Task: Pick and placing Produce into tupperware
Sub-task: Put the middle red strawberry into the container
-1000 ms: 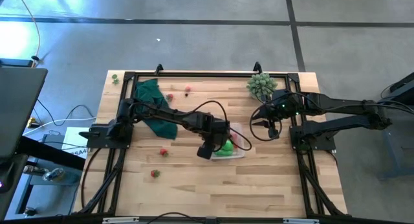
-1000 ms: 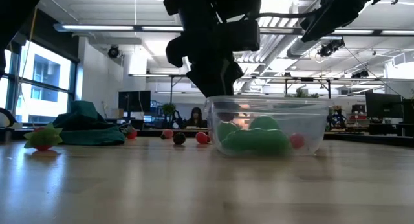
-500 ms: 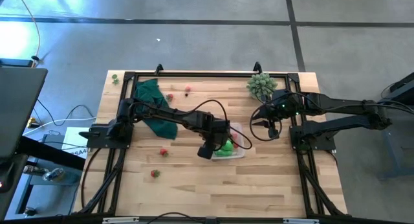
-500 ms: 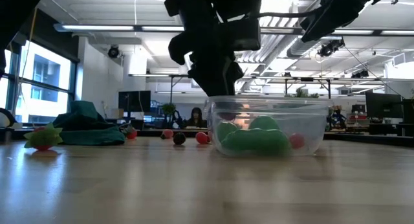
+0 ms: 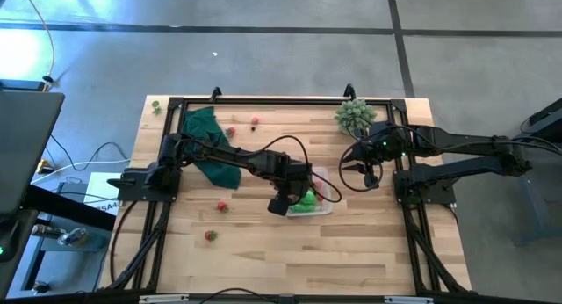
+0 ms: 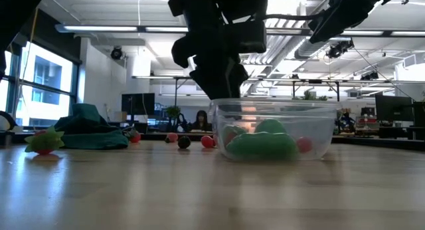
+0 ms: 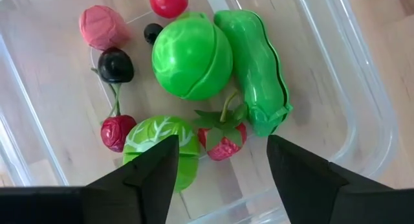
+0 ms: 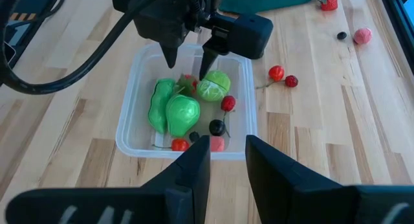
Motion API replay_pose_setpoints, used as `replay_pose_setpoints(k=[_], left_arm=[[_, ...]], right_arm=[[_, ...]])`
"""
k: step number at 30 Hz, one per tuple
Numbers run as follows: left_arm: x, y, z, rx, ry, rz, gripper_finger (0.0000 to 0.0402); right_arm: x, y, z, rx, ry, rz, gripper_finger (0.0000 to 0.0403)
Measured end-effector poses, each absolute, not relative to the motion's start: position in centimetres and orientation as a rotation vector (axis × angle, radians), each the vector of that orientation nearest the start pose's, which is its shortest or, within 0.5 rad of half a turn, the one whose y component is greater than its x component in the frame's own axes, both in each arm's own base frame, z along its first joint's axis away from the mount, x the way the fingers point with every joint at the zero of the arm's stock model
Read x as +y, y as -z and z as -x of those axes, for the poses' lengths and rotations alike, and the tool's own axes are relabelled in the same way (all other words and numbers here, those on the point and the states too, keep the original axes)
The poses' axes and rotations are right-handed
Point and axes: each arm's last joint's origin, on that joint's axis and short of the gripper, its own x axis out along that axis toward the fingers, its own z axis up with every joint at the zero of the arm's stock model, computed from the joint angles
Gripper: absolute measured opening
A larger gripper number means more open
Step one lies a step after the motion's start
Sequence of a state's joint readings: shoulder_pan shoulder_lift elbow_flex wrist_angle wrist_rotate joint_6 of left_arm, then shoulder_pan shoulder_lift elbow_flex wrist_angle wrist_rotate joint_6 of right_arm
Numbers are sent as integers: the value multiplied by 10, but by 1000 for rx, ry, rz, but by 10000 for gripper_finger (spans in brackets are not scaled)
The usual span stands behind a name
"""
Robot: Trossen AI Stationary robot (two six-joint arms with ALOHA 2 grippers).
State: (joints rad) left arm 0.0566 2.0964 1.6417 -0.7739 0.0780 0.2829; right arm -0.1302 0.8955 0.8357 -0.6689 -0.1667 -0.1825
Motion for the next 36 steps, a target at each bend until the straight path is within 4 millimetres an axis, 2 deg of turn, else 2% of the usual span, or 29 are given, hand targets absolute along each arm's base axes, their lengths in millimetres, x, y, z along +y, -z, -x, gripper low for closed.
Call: replay_pose_setpoints(k=[7, 14, 27, 36], left_arm=[[21, -194, -431, 1219, 216, -161, 200], [10, -194, -430, 1224, 256, -184, 182], [-14, -193, -424, 1293, 285, -233, 182], [-14, -194, -422, 1304, 266, -226, 182]], right_arm=[[-18, -291, -174, 714, -101, 67, 89], [-18, -291, -174, 714, -101, 67, 89], [-18, -291, -174, 714, -100, 67, 89], [-18, -291, -174, 714, -101, 67, 89]])
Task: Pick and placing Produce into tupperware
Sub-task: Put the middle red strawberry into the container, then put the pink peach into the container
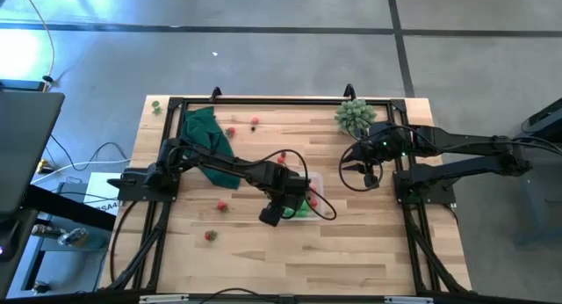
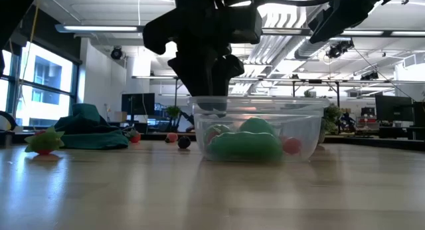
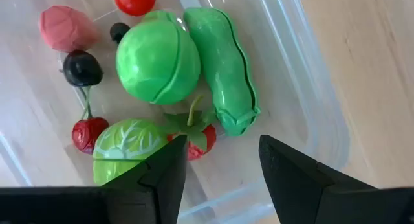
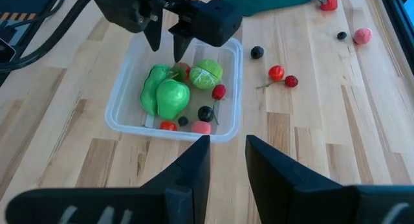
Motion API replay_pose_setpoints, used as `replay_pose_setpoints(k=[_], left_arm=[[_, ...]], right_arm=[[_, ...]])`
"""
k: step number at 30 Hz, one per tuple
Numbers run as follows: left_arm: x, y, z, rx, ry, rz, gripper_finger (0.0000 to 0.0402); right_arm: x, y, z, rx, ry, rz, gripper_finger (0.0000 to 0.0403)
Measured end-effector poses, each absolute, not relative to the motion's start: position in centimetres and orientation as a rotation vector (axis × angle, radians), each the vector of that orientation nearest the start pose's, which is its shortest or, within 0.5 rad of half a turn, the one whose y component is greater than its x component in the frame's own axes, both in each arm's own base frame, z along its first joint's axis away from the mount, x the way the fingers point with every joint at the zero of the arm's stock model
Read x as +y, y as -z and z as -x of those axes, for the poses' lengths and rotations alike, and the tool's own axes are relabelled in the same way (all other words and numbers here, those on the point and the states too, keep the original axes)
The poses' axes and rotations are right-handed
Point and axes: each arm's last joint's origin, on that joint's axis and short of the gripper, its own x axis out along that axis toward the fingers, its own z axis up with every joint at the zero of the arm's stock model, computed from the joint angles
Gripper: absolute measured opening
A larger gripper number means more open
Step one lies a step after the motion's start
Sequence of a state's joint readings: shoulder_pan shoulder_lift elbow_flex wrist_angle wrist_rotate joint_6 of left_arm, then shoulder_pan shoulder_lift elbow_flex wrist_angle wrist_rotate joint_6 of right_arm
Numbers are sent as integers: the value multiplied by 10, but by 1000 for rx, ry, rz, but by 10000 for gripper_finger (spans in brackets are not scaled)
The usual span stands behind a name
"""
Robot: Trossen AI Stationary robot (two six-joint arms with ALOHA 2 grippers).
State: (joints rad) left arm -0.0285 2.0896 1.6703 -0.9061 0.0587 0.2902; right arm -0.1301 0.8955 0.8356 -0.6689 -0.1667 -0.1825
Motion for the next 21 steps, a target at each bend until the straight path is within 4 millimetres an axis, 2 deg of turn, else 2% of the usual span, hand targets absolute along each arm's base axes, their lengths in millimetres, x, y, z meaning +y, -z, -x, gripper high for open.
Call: replay_pose_setpoints(k=[5, 10, 17, 21], left_arm=[[-11, -212, -417, 1276, 204, -261, 182], [-2, -246, -406, 1213, 110, -292, 182], [39, -297, -373, 1163, -65, -270, 182], [76, -319, -350, 1147, -138, -259, 182]], right_arm=[[-18, -291, -174, 714, -100, 67, 89], [-18, -291, -174, 714, -101, 67, 89], [-18, -291, -174, 714, -100, 67, 89], [-18, -291, -174, 713, -100, 67, 89]])
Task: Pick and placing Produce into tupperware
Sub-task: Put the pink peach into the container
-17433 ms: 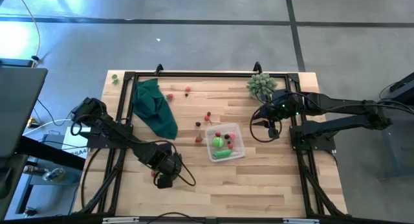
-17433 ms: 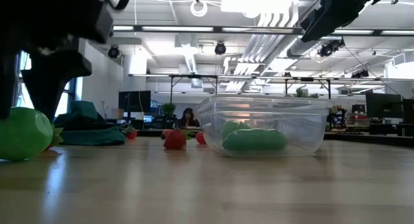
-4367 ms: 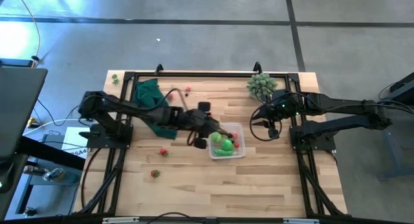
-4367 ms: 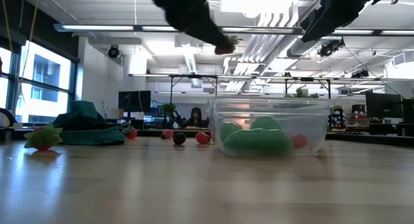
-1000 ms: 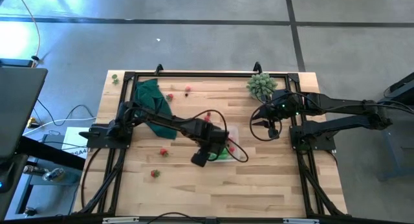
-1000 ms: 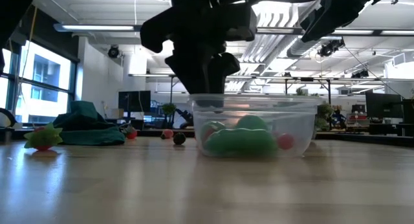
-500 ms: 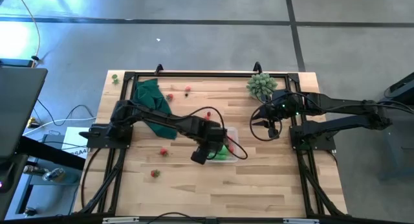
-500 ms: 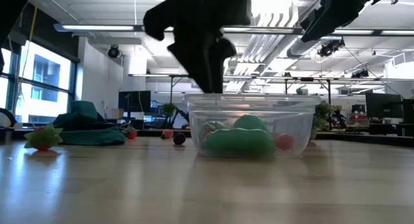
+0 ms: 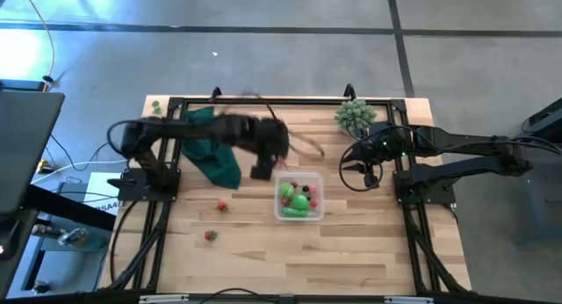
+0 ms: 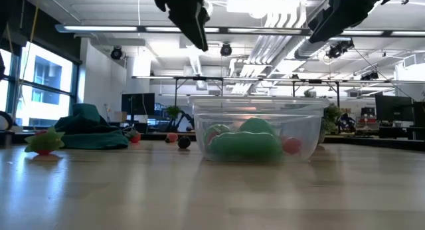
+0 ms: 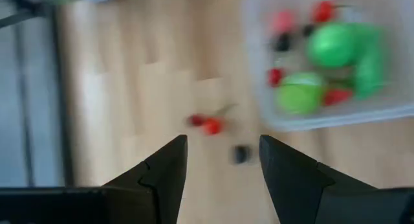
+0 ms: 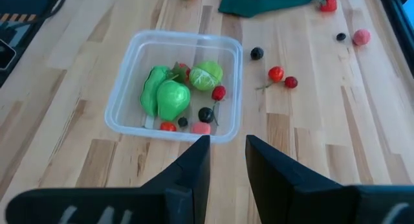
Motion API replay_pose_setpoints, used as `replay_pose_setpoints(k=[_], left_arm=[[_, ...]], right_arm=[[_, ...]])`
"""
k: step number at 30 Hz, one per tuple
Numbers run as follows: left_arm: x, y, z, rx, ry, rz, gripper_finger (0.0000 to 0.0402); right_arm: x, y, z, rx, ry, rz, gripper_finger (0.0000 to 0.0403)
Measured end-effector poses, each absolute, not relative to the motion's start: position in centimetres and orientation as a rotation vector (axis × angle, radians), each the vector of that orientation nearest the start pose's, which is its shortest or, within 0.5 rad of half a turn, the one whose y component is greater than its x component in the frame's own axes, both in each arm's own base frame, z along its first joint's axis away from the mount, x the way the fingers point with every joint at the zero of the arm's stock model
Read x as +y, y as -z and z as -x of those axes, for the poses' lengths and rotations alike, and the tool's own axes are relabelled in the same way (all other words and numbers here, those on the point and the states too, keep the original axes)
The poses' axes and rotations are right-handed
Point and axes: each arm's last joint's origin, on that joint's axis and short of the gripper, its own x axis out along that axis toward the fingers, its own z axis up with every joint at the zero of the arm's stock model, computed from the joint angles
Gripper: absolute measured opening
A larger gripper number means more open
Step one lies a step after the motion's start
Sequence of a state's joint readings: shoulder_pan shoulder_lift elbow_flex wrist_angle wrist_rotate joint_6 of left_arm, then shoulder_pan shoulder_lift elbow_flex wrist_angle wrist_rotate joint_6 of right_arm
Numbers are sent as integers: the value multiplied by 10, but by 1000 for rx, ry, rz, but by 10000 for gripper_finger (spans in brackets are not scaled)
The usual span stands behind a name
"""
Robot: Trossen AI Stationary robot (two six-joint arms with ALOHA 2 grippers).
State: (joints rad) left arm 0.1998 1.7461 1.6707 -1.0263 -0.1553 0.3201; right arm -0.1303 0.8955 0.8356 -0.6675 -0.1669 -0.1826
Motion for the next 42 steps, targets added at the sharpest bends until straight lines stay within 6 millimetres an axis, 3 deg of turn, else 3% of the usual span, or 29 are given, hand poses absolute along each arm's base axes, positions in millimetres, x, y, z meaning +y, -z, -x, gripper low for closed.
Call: replay_pose_setpoints(k=[5, 9, 18, 33, 42], left_arm=[[133, -329, -322, 1161, -230, -199, 182], [179, -326, -301, 1171, -234, -132, 182], [251, -281, -265, 1135, -163, 27, 182], [297, -201, -252, 1186, -147, 188, 182], [306, -185, -250, 1219, -132, 161, 182]], right_arm=[[-18, -291, -174, 715, -101, 67, 89], [-18, -291, -174, 715, -101, 67, 89], [-18, -291, -174, 715, -100, 67, 89], [-18, -291, -174, 715, -101, 67, 89], [-18, -291, -174, 715, -101, 67, 89]])
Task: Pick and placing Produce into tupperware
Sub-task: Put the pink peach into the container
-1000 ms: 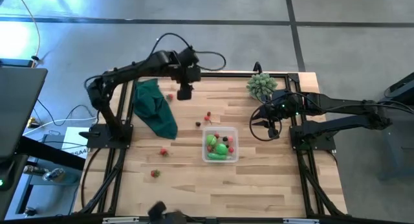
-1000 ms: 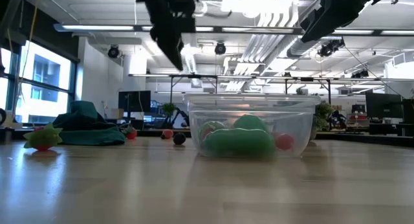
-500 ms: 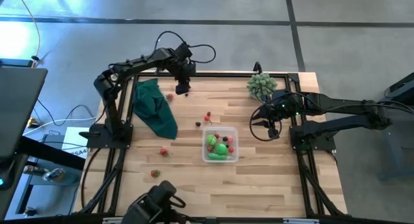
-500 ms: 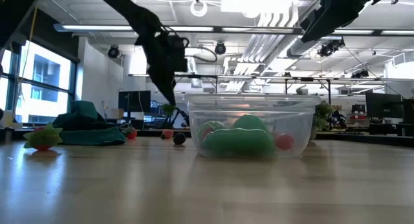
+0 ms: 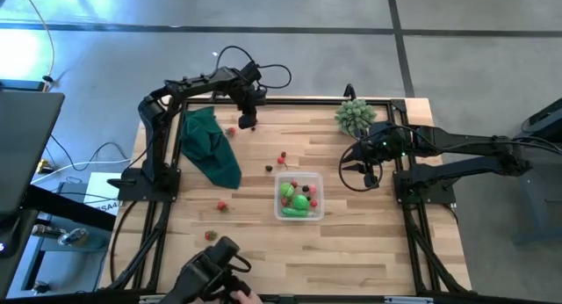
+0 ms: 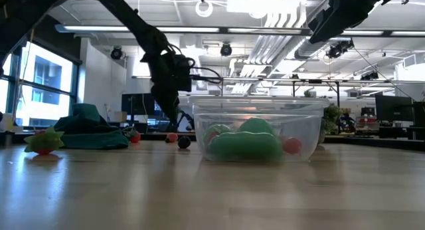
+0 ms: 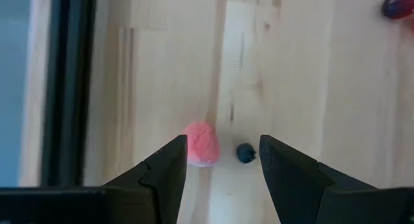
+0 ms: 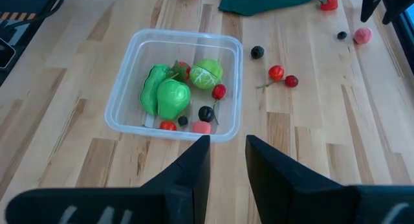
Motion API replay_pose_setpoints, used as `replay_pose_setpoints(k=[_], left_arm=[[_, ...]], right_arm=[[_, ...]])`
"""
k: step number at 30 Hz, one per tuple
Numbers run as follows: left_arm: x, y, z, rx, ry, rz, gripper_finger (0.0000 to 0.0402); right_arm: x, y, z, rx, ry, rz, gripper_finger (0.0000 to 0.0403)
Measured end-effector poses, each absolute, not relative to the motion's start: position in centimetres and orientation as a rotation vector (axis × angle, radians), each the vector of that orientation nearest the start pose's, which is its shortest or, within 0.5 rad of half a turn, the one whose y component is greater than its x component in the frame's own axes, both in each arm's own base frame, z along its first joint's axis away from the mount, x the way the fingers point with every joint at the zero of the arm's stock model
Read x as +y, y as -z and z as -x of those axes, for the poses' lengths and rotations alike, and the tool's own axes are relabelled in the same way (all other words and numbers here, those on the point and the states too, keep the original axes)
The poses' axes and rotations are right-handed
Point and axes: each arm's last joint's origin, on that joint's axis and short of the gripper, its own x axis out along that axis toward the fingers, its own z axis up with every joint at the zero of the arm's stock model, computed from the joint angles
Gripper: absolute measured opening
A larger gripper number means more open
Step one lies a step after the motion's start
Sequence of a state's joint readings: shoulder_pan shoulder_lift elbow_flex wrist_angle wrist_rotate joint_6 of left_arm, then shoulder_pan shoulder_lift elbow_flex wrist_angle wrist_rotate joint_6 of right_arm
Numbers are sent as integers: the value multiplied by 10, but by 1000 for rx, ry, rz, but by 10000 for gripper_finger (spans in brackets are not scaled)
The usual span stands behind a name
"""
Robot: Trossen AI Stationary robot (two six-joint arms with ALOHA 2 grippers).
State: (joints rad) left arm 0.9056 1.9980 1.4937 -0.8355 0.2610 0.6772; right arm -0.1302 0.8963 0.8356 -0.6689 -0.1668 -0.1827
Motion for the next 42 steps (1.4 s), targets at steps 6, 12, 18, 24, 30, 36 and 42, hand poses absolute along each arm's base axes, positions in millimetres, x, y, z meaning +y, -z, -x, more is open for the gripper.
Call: replay_pose_setpoints(k=[6, 12, 18, 24, 30, 36, 42], left_arm=[[306, -184, -248, 1277, -158, 113, 182], [307, -184, -247, 1318, -180, 84, 182], [308, -174, -248, 1336, -179, 110, 182], [309, -162, -251, 1335, -144, 152, 182], [308, -162, -259, 1324, -157, 96, 182], [307, -162, -263, 1323, -168, 65, 182], [307, -162, -263, 1338, -181, 55, 182]], right_arm=[[-18, -291, -174, 715, -100, 67, 89], [-18, -291, -174, 715, -101, 67, 89], [-18, -291, -174, 715, -101, 67, 89], [-18, -291, -174, 715, -101, 67, 89], [-18, -291, -174, 715, -101, 67, 89], [-18, -291, -174, 715, -101, 67, 89], [-18, -291, -174, 715, -101, 67, 89]])
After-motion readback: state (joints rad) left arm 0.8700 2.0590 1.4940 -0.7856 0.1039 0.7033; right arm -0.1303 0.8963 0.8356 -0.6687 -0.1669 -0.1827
